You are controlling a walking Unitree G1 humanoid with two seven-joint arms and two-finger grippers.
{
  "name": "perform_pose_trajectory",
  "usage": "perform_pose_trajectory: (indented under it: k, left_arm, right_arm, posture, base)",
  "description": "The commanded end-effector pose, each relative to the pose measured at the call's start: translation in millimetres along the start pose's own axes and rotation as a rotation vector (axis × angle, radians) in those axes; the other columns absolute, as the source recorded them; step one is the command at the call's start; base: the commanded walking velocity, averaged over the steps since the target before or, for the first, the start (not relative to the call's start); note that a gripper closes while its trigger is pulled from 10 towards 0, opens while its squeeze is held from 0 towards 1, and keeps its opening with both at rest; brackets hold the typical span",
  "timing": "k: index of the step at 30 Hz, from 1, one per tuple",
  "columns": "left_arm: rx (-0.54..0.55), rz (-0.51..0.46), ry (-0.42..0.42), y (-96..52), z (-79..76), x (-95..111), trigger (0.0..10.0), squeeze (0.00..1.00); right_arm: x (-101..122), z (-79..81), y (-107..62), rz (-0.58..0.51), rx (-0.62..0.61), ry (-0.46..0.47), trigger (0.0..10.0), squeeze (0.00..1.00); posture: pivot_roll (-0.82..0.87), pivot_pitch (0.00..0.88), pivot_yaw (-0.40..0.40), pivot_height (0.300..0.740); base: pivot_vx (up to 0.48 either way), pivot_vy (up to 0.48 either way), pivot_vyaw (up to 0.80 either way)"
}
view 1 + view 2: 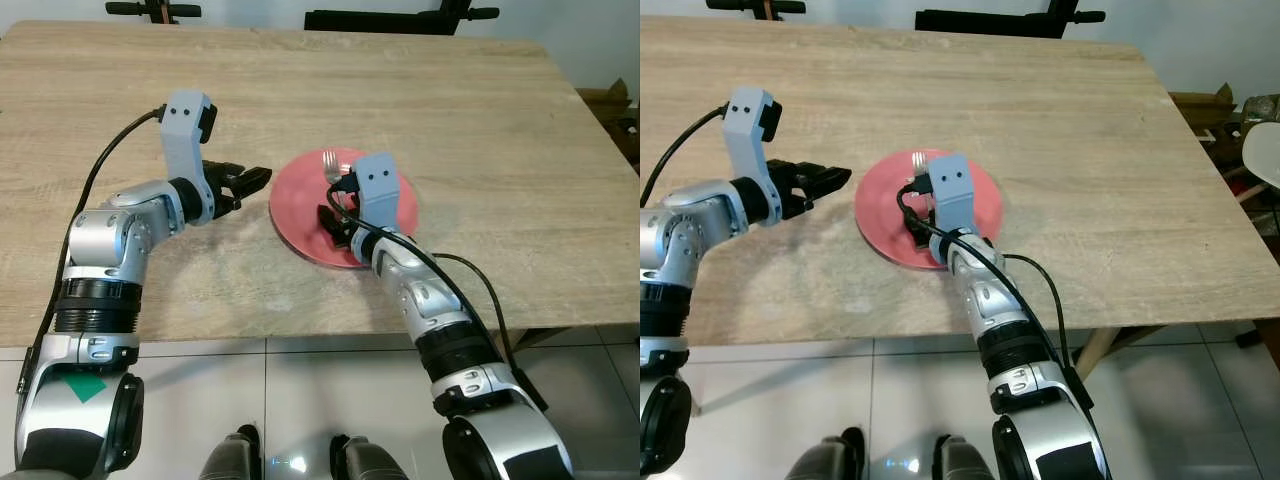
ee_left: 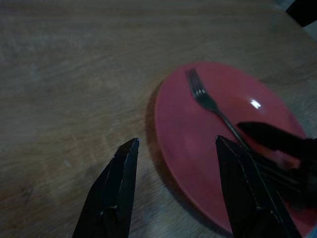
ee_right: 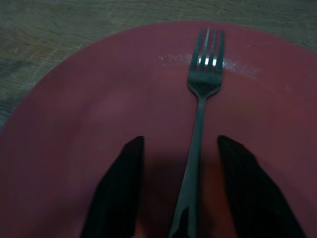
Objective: Setting the table
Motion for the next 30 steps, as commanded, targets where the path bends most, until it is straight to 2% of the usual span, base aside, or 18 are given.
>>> perform_pose_trajectory:
  k: [1,23,28,29,30]
  left_arm:
    - [-0.012,0.002,0.0,-1.2,-4.8,-2.2,10.0,0.0]
    - [-0.003,-0.015,-0.012,-1.1,-7.8,-0.6,10.0,0.0]
    - [-0.005,-0.03,-0.022,-1.3,-10.5,2.0,10.0,0.0]
    - [-0.005,-0.054,-0.024,-2.2,-11.7,6.3,10.0,0.0]
    - [-0.004,-0.071,-0.025,-3.0,-12.4,9.5,10.0,0.0]
  right_arm:
    - [-28.8,1.8,-2.6,0.112,0.002,0.015,0.0,0.0]
    - [-23.3,-4.9,-4.0,0.089,-0.018,0.046,0.0,0.0]
    - [1.2,-13.0,-7.8,-0.033,-0.047,0.084,0.0,0.0]
    - [14.2,-15.5,-10.8,-0.097,-0.055,0.09,10.0,0.0]
    - [22.9,-17.1,-13.3,-0.14,-0.06,0.093,10.0,0.0]
  posture:
    - [-0.01,0.136,0.016,0.74]
    - [-0.02,0.147,0.013,0.74]
    - [-0.03,0.15,0.015,0.74]
    - [-0.03,0.15,0.017,0.74]
    - [-0.03,0.15,0.017,0.74]
  base:
    - [0.0,0.0,0.0]
    - [0.0,0.0,0.0]
    - [0.0,0.0,0.0]
    - [0.0,0.0,0.0]
    - [0.0,0.0,0.0]
Point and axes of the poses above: a point about 5 cm out from each wrist's last joint towards the gripper, its own y axis pointing out of the wrist towards the gripper, its own x axis along the axis of the wrist's last joint, z = x × y, the point moved 2 cm from there along y, pointing out of the wrist towards the gripper
